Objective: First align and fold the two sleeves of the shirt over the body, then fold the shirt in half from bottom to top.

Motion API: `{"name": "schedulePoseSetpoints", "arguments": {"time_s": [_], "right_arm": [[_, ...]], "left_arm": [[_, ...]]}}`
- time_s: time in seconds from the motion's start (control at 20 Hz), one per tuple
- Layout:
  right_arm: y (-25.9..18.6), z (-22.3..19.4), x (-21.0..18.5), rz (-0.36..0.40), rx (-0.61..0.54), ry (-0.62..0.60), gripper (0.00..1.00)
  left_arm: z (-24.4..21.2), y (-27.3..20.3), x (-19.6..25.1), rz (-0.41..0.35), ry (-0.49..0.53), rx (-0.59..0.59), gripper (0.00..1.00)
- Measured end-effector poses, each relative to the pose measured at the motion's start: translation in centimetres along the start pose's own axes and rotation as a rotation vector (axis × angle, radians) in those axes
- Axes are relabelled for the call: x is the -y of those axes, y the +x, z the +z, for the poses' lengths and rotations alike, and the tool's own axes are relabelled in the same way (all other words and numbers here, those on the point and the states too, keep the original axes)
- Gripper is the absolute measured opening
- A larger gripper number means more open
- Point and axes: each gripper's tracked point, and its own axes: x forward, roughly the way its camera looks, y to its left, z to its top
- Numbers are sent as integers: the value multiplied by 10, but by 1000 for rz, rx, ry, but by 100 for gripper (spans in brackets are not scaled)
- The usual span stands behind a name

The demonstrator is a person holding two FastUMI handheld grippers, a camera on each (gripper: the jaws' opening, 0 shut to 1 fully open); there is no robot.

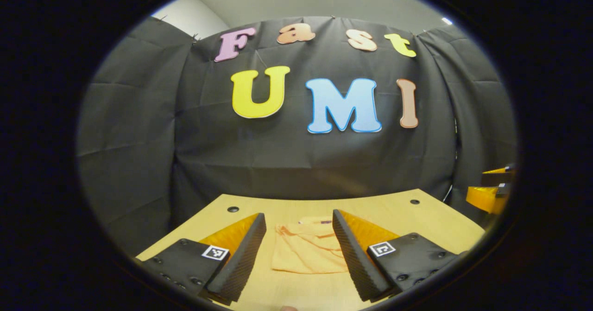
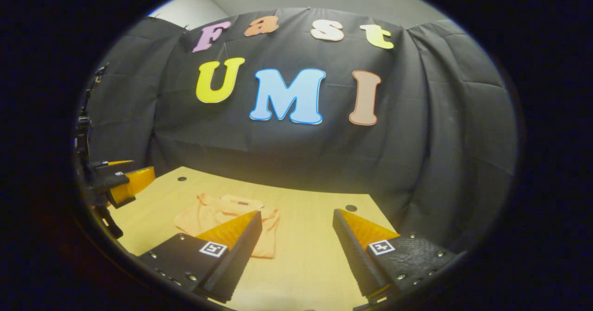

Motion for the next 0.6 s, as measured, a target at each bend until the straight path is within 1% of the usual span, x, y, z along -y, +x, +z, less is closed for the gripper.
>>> {"name": "schedulePoseSetpoints", "arguments": {"time_s": [0.15, 0.35, 0.5, 0.6], "right_arm": [[-5, 0, -6, -4, -1, 10, 95], [-13, 0, -21, -3, -14, 28, 95], [-22, 8, -20, -15, -7, 24, 95], [-27, 13, -15, -26, 8, 33, 95]], "left_arm": [[3, -3, -6, 0, 10, 8, 97], [5, -5, -10, -29, 19, 23, 97], [17, -2, -6, -51, -8, 48, 98], [18, -2, -1, -55, 1, 55, 97]]}}
